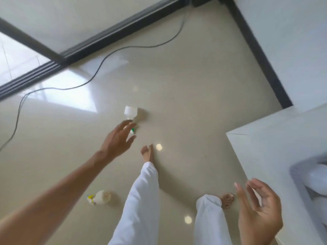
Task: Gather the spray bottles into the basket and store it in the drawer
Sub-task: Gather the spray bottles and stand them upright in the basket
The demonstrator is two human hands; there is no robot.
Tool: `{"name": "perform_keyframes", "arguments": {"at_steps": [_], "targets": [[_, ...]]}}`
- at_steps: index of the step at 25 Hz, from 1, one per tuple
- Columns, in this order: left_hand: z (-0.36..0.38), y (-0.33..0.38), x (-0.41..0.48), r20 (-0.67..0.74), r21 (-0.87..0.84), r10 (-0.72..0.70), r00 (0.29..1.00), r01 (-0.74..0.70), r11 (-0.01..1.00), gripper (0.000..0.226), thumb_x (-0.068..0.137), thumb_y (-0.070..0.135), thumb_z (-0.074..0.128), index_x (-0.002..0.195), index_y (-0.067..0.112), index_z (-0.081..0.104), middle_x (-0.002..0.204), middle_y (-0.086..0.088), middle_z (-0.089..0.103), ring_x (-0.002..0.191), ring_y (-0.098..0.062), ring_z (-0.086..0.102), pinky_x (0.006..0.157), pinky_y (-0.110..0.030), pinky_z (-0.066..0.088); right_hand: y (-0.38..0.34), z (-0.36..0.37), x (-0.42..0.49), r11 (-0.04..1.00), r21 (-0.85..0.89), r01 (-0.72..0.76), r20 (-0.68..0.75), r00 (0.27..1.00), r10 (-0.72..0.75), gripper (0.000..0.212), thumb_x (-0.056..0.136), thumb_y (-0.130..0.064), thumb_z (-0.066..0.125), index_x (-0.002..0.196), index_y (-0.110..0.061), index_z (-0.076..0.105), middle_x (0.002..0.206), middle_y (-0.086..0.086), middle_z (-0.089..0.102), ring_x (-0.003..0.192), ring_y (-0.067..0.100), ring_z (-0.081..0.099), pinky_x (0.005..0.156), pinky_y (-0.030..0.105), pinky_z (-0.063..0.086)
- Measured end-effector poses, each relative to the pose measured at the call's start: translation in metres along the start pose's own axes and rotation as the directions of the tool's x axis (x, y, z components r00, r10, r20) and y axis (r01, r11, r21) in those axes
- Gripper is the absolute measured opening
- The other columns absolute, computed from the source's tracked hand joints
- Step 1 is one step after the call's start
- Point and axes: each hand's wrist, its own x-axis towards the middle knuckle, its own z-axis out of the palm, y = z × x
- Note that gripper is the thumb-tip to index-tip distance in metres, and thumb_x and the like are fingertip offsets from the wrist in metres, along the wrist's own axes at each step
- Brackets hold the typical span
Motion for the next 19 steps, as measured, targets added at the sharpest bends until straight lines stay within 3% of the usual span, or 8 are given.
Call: {"name": "perform_keyframes", "arguments": {"at_steps": [3,6,8,10,13,15,17,19], "targets": [[0.008,-0.102,0.052,0.154,0.054,-0.12,0.981,0.113,0.992,0.047,0.09,0.021,0.067,0.134,0.012,0.057,0.139,-0.013,0.055,0.122,-0.034,0.058,0.095,-0.045,0.052,-0.003,0.067,-0.006,1.0,-0.009,0.002,-0.002,1.0,-0.002,0.039,0.078,-0.023,0.089,0.111,-0.015,0.069,0.105,0.021,0.067,0.092,0.034,0.065,0.088,0.024,0.06],[0.038,-0.168,0.109,0.257,0.06,-0.297,0.92,0.291,0.955,0.054,0.093,0.029,0.062,0.142,0.015,0.046,0.139,-0.015,0.052,0.127,-0.035,0.051,0.102,-0.045,0.046,0.021,0.117,0.005,0.997,-0.055,-0.045,0.022,0.999,0.046,0.048,0.081,-0.019,0.086,0.115,0.007,0.064,0.102,0.02,0.066,0.092,0.038,0.062,0.091,0.039,0.059],[0.066,-0.19,0.143,0.302,0.162,-0.221,0.927,0.178,0.971,0.059,0.093,0.026,0.062,0.147,0.019,0.038,0.144,-0.014,0.047,0.129,-0.034,0.049,0.098,-0.047,0.048,0.041,0.143,0.013,0.994,-0.09,-0.067,0.068,0.995,0.073,0.037,0.084,-0.005,0.083,0.115,0.001,0.065,0.097,0.009,0.07,0.095,0.032,0.064,0.095,0.047,0.056],[0.098,-0.209,0.179,0.369,0.389,-0.044,0.929,-0.112,0.914,0.07,0.091,0.02,0.064,0.152,0.024,0.029,0.15,-0.011,0.037,0.135,-0.032,0.041,0.097,-0.045,0.048,0.064,0.168,0.023,0.992,-0.106,-0.068,0.094,0.993,0.078,0.036,0.085,0.002,0.079,0.11,-0.02,0.066,0.097,-0.014,0.072,0.094,0.018,0.067,0.095,0.038,0.058],[0.149,-0.238,0.23,0.508,0.677,0.118,0.853,-0.481,0.557,0.092,0.089,0.021,0.066,0.156,0.03,0.004,0.163,-0.013,0.007,0.149,-0.031,0.02,0.112,-0.043,0.037,0.109,0.208,0.037,0.988,-0.142,-0.055,0.116,0.991,0.072,0.038,0.087,0.001,0.077,0.108,-0.027,0.062,0.096,-0.019,0.073,0.093,0.011,0.068,0.093,0.032,0.058],[0.179,-0.259,0.258,0.629,0.733,0.18,0.757,-0.654,0.189,0.093,0.095,0.021,0.057,0.155,0.03,-0.013,0.164,-0.015,-0.013,0.153,-0.033,0.009,0.12,-0.048,0.025,0.143,0.226,0.045,0.979,-0.182,-0.096,0.094,0.989,0.115,0.032,0.088,-0.002,0.077,0.109,-0.021,0.061,0.1,-0.004,0.071,0.096,0.023,0.066,0.097,0.04,0.056],[0.208,-0.274,0.281,0.671,0.733,0.271,0.69,-0.673,-0.1,0.083,0.101,0.02,0.043,0.153,0.035,-0.019,0.165,-0.01,-0.017,0.154,-0.029,0.004,0.123,-0.048,0.017,0.174,0.243,0.058,0.963,-0.225,-0.148,0.031,0.987,0.159,0.028,0.089,-0.003,0.076,0.109,-0.018,0.061,0.104,0.017,0.065,0.099,0.027,0.064,0.099,0.043,0.055],[0.234,-0.283,0.294,0.672,0.741,0.321,0.668,-0.592,-0.318,0.071,0.105,0.015,0.031,0.153,0.039,-0.017,0.166,-0.002,-0.015,0.154,-0.023,-0.001,0.125,-0.042,0.01,0.193,0.26,0.071,0.951,-0.241,-0.193,-0.04,0.981,0.189,0.027,0.09,-0.002,0.076,0.106,-0.018,0.061,0.107,0.021,0.063,0.099,0.025,0.063,0.099,0.04,0.054]]}}
